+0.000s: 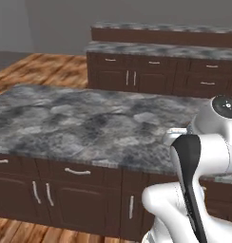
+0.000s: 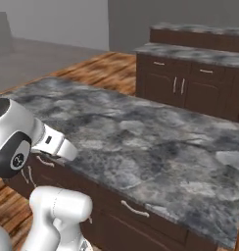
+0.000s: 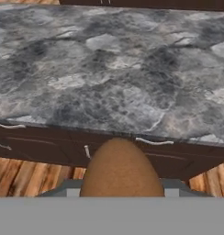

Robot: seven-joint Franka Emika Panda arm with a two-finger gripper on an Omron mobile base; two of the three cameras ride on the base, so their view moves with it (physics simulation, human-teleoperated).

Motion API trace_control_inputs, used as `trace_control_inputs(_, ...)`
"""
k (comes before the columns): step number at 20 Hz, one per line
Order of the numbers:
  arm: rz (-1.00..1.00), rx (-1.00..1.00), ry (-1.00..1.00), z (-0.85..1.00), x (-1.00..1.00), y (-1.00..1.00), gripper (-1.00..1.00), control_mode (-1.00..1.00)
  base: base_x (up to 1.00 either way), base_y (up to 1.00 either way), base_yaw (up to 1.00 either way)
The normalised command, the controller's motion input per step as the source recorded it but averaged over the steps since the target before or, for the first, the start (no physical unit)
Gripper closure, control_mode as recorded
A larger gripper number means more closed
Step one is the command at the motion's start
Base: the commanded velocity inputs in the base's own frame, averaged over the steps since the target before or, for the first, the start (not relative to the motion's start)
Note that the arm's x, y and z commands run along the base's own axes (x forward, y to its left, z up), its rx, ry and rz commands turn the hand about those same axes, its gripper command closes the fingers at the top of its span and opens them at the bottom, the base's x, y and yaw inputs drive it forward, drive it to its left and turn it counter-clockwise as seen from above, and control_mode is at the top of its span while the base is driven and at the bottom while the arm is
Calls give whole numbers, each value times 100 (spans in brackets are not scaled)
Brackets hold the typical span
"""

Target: Pick the egg and butter from the fridge and place them by the bowl for mixing.

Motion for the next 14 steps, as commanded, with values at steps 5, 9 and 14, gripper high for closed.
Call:
trace_control_inputs(5,0,0,0,0,0,0,100,100,8,44,60)
trace_control_inputs(9,0,0,0,0,0,0,100,100,26,5,67)
trace_control_inputs(14,0,0,0,0,0,0,100,100,24,12,69)
